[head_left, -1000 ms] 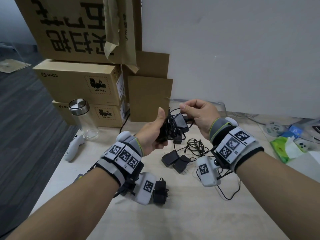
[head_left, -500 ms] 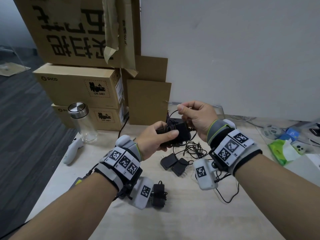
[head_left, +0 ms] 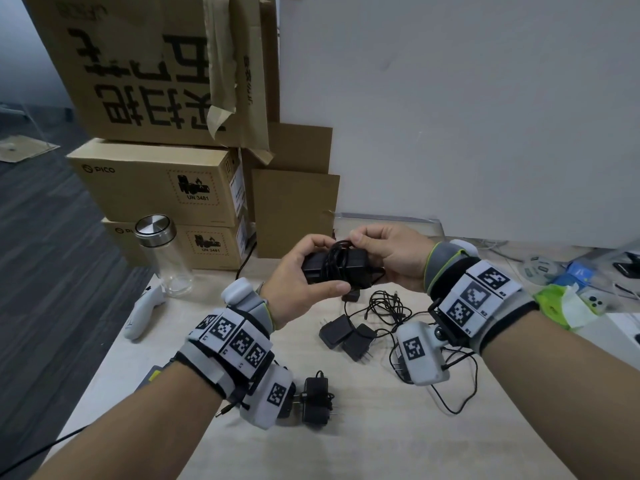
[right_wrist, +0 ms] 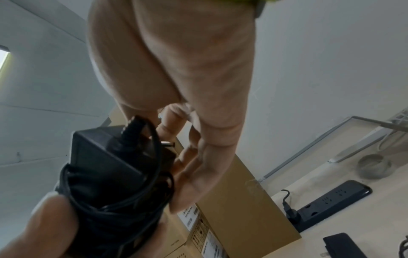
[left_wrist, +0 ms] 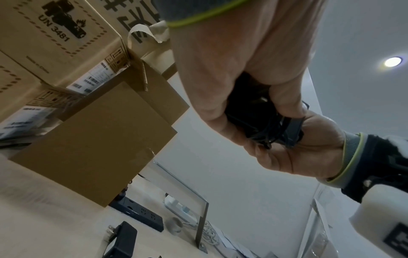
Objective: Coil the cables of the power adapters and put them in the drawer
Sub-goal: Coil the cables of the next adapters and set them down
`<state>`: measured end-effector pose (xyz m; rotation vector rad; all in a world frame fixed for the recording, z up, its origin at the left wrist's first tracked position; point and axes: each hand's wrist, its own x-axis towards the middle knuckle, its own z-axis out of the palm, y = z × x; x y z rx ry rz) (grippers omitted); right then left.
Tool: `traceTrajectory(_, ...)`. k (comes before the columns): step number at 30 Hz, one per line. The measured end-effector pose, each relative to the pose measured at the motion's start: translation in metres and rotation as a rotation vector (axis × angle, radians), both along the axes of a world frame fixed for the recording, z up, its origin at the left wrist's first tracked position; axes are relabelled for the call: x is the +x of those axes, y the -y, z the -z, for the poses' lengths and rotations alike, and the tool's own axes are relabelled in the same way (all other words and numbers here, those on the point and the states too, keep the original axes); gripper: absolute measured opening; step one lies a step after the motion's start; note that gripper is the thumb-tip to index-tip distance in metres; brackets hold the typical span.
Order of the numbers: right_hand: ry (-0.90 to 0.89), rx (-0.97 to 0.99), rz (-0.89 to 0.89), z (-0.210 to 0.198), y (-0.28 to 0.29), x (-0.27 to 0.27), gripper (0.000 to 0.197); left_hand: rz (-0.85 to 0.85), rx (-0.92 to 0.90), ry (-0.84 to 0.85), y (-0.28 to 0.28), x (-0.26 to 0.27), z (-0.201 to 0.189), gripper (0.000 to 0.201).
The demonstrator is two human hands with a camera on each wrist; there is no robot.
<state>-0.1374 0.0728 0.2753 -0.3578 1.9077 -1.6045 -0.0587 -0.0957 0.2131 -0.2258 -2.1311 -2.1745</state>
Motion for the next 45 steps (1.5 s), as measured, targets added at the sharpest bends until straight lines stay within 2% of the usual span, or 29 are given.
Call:
traceTrajectory(8, 0.021, -0.037, -0.088, -0.002, -0.009, -0.004, 0.013, 0.03, 0.14, 0.017, 0.003, 0.001, 0.002, 0.06)
traceTrajectory(11, -0.048, -0.018, -0.081, -0.002, -0.007, -0.006, 0.013, 0.078, 0.143, 0.028, 0.003, 0.002, 0.0, 0.061)
traceTrajectory(13, -0.096, -0.013, -0.093, -0.001, -0.005, -0.005, 0.012, 0.131, 0.155, 0.047, 0.003, 0.001, -0.002, 0.069)
traceTrajectory(17, -0.206, 0.007, -0.085, -0.001, -0.002, -0.001, 0.012, 0.215, 0.289, 0.13, 0.002, 0.0, -0.006, 0.086)
traceTrajectory(19, -0.265, 0.005, -0.076, -0.002, 0.0, 0.001, 0.014, 0.226, 0.274, 0.162, 0.002, 0.0, -0.008, 0.091)
traceTrajectory(22, -0.313, -0.003, -0.056, -0.004, 0.003, 0.003, 0.014, 0.239, 0.232, 0.189, 0.002, 0.0, -0.009, 0.091)
traceTrajectory(26, -0.343, 0.017, -0.06, -0.005, 0.005, 0.002, 0.017, 0.242, 0.198, 0.191, 0.002, 0.0, -0.01, 0.08)
traceTrajectory(28, -0.33, 0.002, -0.068, -0.006, 0.004, 0.001, 0.017, 0.236, 0.213, 0.188, 0.002, 0.0, -0.009, 0.076)
traceTrajectory(32, -0.269, -0.057, -0.086, -0.006, 0.001, 0.001, 0.017, 0.214, 0.255, 0.186, 0.003, 0.0, -0.007, 0.085)
traceTrajectory(38, -0.097, -0.159, -0.169, -0.008, -0.005, 0.0, 0.023, 0.223, 0.227, 0.188, 0.002, 0.001, -0.008, 0.089)
traceTrajectory(45, -0.031, -0.157, -0.327, -0.017, -0.004, 0.0, 0.02, 0.22, 0.137, 0.228, 0.007, 0.002, -0.006, 0.07)
